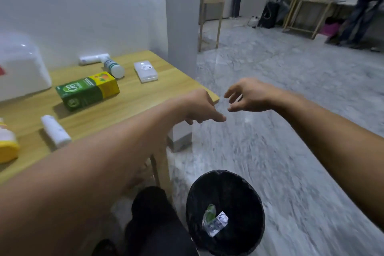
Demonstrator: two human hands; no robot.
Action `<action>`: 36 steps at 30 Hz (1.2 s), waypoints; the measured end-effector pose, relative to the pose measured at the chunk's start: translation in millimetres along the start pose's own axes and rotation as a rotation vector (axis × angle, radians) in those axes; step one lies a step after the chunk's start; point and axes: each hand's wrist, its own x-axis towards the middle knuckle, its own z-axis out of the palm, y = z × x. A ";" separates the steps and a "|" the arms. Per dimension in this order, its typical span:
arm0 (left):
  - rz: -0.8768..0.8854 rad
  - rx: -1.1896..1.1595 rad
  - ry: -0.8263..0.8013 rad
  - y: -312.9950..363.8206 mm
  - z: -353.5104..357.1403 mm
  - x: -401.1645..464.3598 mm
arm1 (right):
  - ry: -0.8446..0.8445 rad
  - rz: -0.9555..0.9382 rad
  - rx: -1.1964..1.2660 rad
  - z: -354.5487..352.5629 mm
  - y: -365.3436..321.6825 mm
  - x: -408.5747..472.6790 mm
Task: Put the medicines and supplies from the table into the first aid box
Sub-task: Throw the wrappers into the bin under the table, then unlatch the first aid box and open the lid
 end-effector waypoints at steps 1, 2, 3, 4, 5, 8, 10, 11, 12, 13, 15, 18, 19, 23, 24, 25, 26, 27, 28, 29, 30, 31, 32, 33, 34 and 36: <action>-0.004 -0.020 0.019 -0.9 -11.4 -9.1 | 0.006 -0.020 -0.005 -8.1 -10.4 1.0; -0.007 -0.028 0.043 -2.6 -22.5 -18.5 | 0.016 -0.039 -0.013 -14.9 -21.3 2.3; -0.013 -0.022 0.074 -5.9 -33.3 -27.7 | 0.030 -0.058 -0.021 -20.4 -32.9 3.8; -0.026 -0.007 0.108 -11.0 -44.3 -37.1 | 0.043 -0.079 -0.029 -24.9 -45.1 6.0; -0.047 0.011 0.140 -17.8 -55.0 -46.2 | 0.051 -0.098 -0.033 -27.8 -57.9 9.1; -0.120 0.044 0.201 -48.4 -85.9 -70.3 | 0.065 -0.159 -0.051 -30.3 -100.0 23.1; -0.166 0.064 0.239 -74.3 -105.1 -84.5 | 0.078 -0.210 -0.086 -29.3 -129.9 34.7; -0.188 0.080 0.269 -87.6 -113.9 -91.4 | 0.082 -0.237 -0.101 -28.3 -144.9 40.3; -0.211 0.099 0.304 -101.5 -123.5 -99.0 | 0.088 -0.269 -0.114 -26.8 -161.2 46.8; -0.233 0.118 0.333 -113.4 -131.8 -106.2 | 0.095 -0.297 -0.121 -25.5 -175.4 52.5; -0.278 0.151 0.377 -136.2 -148.4 -120.6 | 0.102 -0.353 -0.125 -21.0 -204.3 64.4; -0.335 0.169 0.422 -169.0 -174.7 -143.8 | 0.102 -0.449 -0.142 -10.8 -251.6 84.1; -0.350 0.179 0.448 -179.6 -182.8 -151.3 | 0.106 -0.485 -0.146 -6.5 -266.7 91.6; -0.406 0.235 0.583 -223.1 -211.5 -176.5 | 0.166 -0.627 -0.161 14.4 -323.2 123.1; -0.417 0.255 0.619 -233.5 -217.9 -181.4 | 0.187 -0.659 -0.155 20.1 -336.1 129.5; -0.422 0.276 0.657 -243.2 -223.8 -185.6 | 0.206 -0.691 -0.149 26.1 -348.3 135.5; -0.428 0.297 0.694 -252.3 -229.7 -188.6 | 0.226 -0.719 -0.147 32.0 -359.6 141.0; -0.433 0.315 0.728 -260.9 -234.7 -191.2 | 0.244 -0.739 -0.145 38.5 -369.9 146.7; -0.440 0.325 0.756 -269.4 -239.3 -192.7 | 0.258 -0.755 -0.144 45.0 -379.1 152.2; -0.445 0.330 0.783 -277.5 -243.3 -193.6 | 0.266 -0.768 -0.143 51.8 -387.7 157.9; -0.451 0.329 0.805 -286.0 -247.3 -193.6 | 0.267 -0.783 -0.140 58.3 -395.3 163.3; -0.453 0.329 0.826 -293.5 -251.0 -193.5 | 0.267 -0.801 -0.136 64.3 -402.1 168.1; -0.456 0.331 0.844 -301.0 -254.4 -192.6 | 0.275 -0.824 -0.136 69.3 -407.7 172.2; -0.458 0.336 0.860 -307.7 -257.0 -191.4 | 0.295 -0.852 -0.144 73.2 -412.2 175.4; -0.462 0.345 0.869 -313.5 -259.1 -190.2 | 0.325 -0.883 -0.156 76.2 -416.0 177.6; -0.469 0.371 0.856 -324.0 -262.6 -187.7 | 0.391 -0.949 -0.202 82.2 -421.8 182.0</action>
